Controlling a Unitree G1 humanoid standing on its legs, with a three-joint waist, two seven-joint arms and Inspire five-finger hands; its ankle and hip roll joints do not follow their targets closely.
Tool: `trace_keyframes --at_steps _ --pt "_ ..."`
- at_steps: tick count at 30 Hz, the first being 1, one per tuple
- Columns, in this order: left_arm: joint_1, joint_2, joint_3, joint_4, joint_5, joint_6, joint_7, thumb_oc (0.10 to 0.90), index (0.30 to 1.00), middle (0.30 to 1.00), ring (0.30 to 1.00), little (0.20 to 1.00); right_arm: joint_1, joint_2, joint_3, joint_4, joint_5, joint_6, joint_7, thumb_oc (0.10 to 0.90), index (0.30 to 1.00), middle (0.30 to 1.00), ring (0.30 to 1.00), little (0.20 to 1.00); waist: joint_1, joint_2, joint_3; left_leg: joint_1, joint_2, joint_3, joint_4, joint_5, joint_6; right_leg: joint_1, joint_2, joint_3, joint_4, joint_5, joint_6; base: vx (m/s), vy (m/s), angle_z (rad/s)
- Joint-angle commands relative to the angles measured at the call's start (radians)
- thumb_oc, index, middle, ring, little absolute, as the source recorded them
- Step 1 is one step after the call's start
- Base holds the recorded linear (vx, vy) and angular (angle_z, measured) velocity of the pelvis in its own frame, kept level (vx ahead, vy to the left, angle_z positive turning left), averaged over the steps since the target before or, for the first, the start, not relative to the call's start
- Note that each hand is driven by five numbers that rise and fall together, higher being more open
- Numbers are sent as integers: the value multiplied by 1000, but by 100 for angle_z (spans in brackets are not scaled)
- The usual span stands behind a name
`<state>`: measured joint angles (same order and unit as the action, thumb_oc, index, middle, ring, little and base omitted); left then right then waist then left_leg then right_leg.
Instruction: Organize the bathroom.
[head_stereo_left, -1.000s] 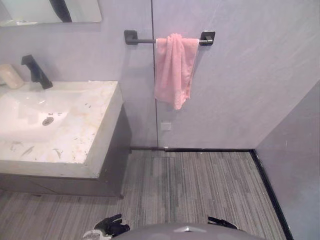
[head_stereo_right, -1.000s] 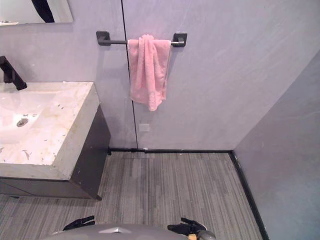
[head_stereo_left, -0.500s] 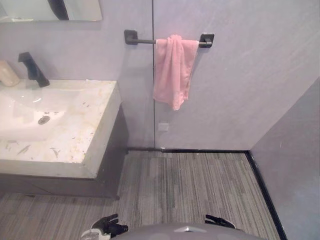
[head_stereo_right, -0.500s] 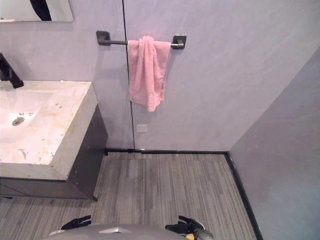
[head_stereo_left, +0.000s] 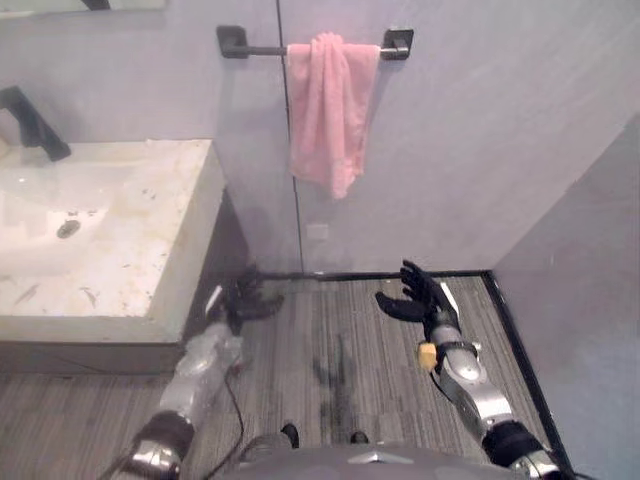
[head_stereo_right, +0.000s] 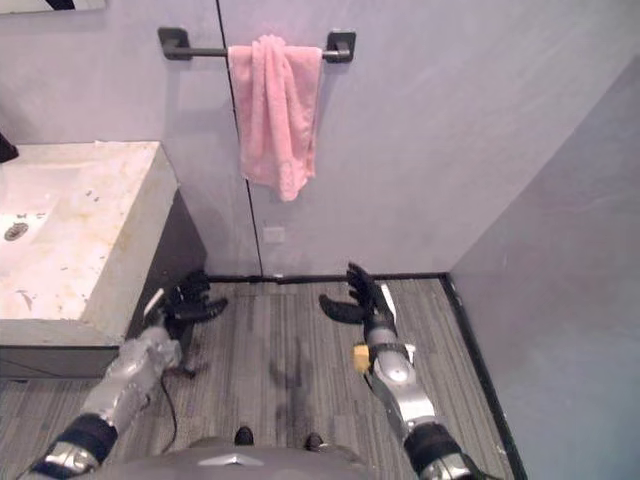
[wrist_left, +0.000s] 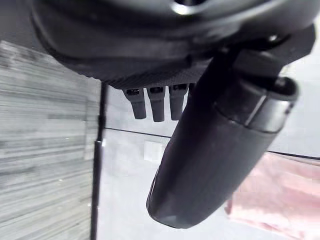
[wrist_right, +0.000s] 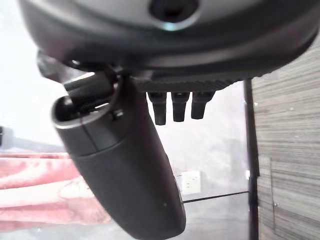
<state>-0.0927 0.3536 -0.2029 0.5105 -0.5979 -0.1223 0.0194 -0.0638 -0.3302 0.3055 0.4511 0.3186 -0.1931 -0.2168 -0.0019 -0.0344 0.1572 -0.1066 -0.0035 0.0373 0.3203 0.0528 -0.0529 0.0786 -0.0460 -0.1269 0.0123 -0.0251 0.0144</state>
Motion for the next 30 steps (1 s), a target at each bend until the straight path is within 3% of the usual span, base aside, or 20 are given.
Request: trace_keyframes --at_steps 1,3,5,6,8,10,11,12,18,19,20,23,25,26,27,28,30 --pt "-31 2 22 -105 -50 -111 -30 800 900 900 900 900 9 -72 -20 -97 -51 -117 -13 800 900 900 900 900 -13 6 -3 -51 87 23 120 100 21 22 9 -16 -29 43 -46 112 4 -1" --pt "-18 6 7 -210 -20 -113 -16 800 900 900 900 900 15 -72 -22 -112 -59 -130 -6 800 900 900 900 900 -4 17 4 -59 47 30 51 91 29 32 10 -12 -18 29 -39 170 42 6" --pt "1 13 1 -323 -21 -75 5 800 900 900 900 900 19 -77 -10 -128 -53 -125 -17 800 900 900 900 900 13 37 6 -57 4 42 -94 110 29 45 31 -7 -25 18 -33 173 36 10" --pt "3 14 0 -333 -21 -71 7 800 900 900 900 900 20 -76 -9 -129 -55 -125 -20 800 900 900 900 900 15 38 7 -56 2 46 -112 115 29 48 32 -8 -27 17 -32 189 17 7" --pt "22 18 -19 -405 -27 -56 -9 800 900 900 900 900 42 -76 -5 -141 -52 -136 -37 800 900 900 900 900 26 60 6 -72 -9 89 -258 170 12 72 59 -28 -39 11 -33 268 5 4" --pt "53 30 -34 -467 -12 -41 -10 800 900 900 900 900 72 -76 -13 -152 -57 -155 -47 800 900 900 900 900 34 60 3 -84 -10 109 -284 193 7 95 68 -43 -40 -4 -35 236 -11 0" --pt "62 35 -34 -484 7 -39 -19 800 900 900 900 900 76 -76 -11 -147 -42 -164 -46 800 900 900 900 900 37 51 -9 -71 -10 140 -313 149 20 110 59 -57 -46 -6 -26 245 51 -3" --pt "68 37 -40 -485 33 -52 -4 800 900 900 900 900 76 -70 -8 -136 -36 -170 -44 800 900 900 900 900 46 47 -18 -51 -25 122 -338 122 34 120 51 -57 -43 -12 -17 268 73 0" --pt "84 59 -36 -499 25 -36 23 800 900 900 900 900 89 -52 -5 -152 -44 -177 -42 800 900 900 900 900 57 40 -69 22 -46 67 -408 63 92 121 20 -73 30 -56 18 204 78 -24" --pt "85 64 -40 -502 22 -33 12 800 900 900 900 900 88 -42 -6 -153 -49 -187 -53 800 900 900 900 900 53 38 -72 36 -51 55 -408 53 109 82 1 -83 115 -28 43 179 160 -10" --pt "82 74 -54 -513 31 -50 16 800 900 900 900 900 87 -30 -11 -170 -62 -204 -69 800 900 900 900 900 43 46 -71 56 -49 46 -408 45 127 4 -26 -88 304 3 72 193 173 3" --pt "81 80 -57 -530 100 -82 61 800 900 900 900 900 90 -35 -24 -221 -80 -218 -101 800 900 900 900 900 26 48 -66 72 -54 28 -408 35 136 -76 -32 -41 448 54 85 114 78 18" --pt "61 89 -57 -540 91 -72 94 800 900 900 900 900 81 -44 -30 -260 -101 -231 -138 800 900 900 900 900 18 50 -61 86 -50 12 -408 27 135 -117 -46 -39 416 54 76 66 -40 32" --pt "42 84 -53 -536 99 -74 122 800 900 900 900 900 64 -50 -29 -289 -134 -239 -186 800 900 900 900 900 20 50 -57 98 -42 9 -408 21 124 -113 -60 -53 296 36 62 51 -80 32" --pt "37 83 -51 -537 97 -73 129 800 900 900 900 900 58 -52 -28 -299 -150 -246 -205 800 900 900 900 900 20 51 -56 104 -39 9 -408 18 121 -109 -65 -55 255 37 60 53 -119 28" --pt "33 83 -50 -544 89 -69 138 800 900 900 900 900 49 -58 -27 -324 -169 -245 -239 800 900 900 900 900 19 48 -52 114 -36 9 -408 9 114 -107 -68 -49 141 51 63 27 -104 19" --pt "37 88 -57 -558 96 -88 181 800 900 900 900 900 36 -70 -23 -388 -210 -247 -298 800 900 900 900 900 11 38 -40 128 -32 21 -408 -16 108 -127 -67 -38 34 106 78 21 -129 6"
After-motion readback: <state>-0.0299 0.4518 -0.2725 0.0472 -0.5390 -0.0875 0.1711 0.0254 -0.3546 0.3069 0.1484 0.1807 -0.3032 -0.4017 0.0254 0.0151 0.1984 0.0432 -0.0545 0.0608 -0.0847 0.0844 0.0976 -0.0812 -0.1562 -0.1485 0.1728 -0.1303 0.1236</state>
